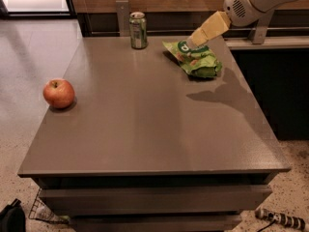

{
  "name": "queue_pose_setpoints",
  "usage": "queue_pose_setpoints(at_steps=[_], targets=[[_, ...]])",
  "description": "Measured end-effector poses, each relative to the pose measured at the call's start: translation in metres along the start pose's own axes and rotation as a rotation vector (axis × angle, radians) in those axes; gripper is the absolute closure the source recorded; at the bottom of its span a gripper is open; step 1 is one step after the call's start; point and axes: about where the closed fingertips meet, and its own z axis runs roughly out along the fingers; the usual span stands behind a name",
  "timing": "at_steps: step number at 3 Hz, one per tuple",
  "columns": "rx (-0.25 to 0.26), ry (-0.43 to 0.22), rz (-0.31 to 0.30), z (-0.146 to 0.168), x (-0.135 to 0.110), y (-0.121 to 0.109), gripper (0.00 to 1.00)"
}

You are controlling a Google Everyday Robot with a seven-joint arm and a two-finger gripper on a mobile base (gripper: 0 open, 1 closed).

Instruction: Move green rice chip bag near apple

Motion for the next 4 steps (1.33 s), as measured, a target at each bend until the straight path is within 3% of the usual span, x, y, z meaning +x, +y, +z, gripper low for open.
queue_pose_setpoints(at_steps=[1, 2, 3, 4], targets=[[0.011, -0.025, 0.085, 0.017, 0.013, -0.030, 0.00], [0.009, -0.024, 0.085, 0.019, 0.013, -0.030, 0.00], [0.015, -0.006, 0.124, 0.028, 0.015, -0.036, 0.00], [-0.028, 0.024, 0.233, 0.075, 0.020, -0.060, 0.00]])
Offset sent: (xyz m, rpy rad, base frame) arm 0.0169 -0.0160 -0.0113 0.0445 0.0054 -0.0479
